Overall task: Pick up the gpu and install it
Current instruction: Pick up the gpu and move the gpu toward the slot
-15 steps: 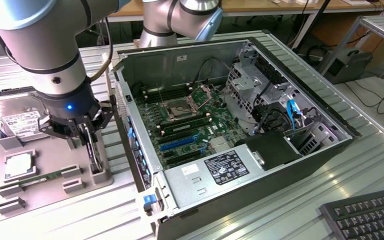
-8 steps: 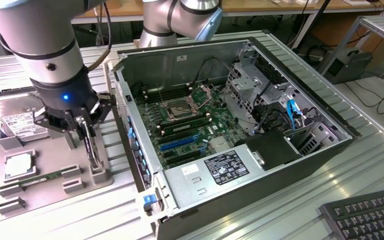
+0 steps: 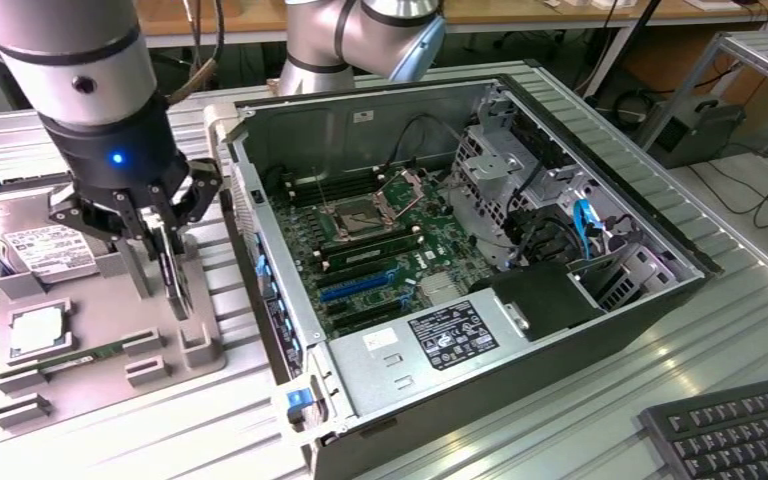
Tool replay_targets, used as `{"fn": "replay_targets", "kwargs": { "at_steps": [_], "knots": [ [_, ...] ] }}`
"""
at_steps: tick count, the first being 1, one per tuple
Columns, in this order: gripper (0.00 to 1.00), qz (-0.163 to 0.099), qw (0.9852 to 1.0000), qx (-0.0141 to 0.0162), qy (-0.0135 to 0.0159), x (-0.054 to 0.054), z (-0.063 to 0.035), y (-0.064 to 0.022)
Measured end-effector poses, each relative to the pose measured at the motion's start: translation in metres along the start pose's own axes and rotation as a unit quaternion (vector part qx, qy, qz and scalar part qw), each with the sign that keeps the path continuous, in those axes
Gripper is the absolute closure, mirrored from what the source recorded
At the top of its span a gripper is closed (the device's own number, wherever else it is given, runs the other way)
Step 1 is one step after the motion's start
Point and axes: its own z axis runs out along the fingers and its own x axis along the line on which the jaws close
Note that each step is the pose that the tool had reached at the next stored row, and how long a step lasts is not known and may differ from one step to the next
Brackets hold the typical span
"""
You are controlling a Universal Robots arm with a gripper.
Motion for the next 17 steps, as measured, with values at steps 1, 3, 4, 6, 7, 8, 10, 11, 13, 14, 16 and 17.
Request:
{"fn": "replay_targets", "kwargs": {
  "at_steps": [1, 3, 4, 6, 7, 8, 10, 11, 13, 14, 16, 17],
  "knots": [
    [0.74, 0.000, 1.0000, 0.0000, 0.0011, -0.001, -0.0047, 0.0002],
    [0.74, 0.000, 1.0000, -0.0001, 0.0031, -0.002, -0.0143, 0.0006],
    [0.74, 0.000, 1.0000, 0.0000, 0.0040, -0.003, -0.0187, 0.0007],
    [0.74, 0.000, 1.0000, -0.0001, 0.0068, -0.006, -0.0288, 0.0007],
    [0.74, 0.000, 1.0000, -0.0002, 0.0092, -0.009, -0.0364, 0.0005],
    [0.74, 0.001, 0.9999, -0.0003, 0.0123, -0.013, -0.0455, 0.0000],
    [0.74, 0.001, 0.9999, -0.0004, 0.0165, -0.019, -0.0572, -0.0014],
    [0.74, 0.001, 0.9998, -0.0004, 0.0181, -0.022, -0.0624, -0.0021],
    [0.74, 0.001, 0.9998, -0.0004, 0.0210, -0.028, -0.0719, -0.0039],
    [0.74, 0.001, 0.9998, -0.0005, 0.0222, -0.031, -0.0764, -0.0047],
    [0.74, 0.001, 0.9997, -0.0006, 0.0255, -0.039, -0.0888, -0.0072],
    [0.74, 0.001, 0.9996, -0.0006, 0.0281, -0.045, -0.0983, -0.0091]
  ]
}}
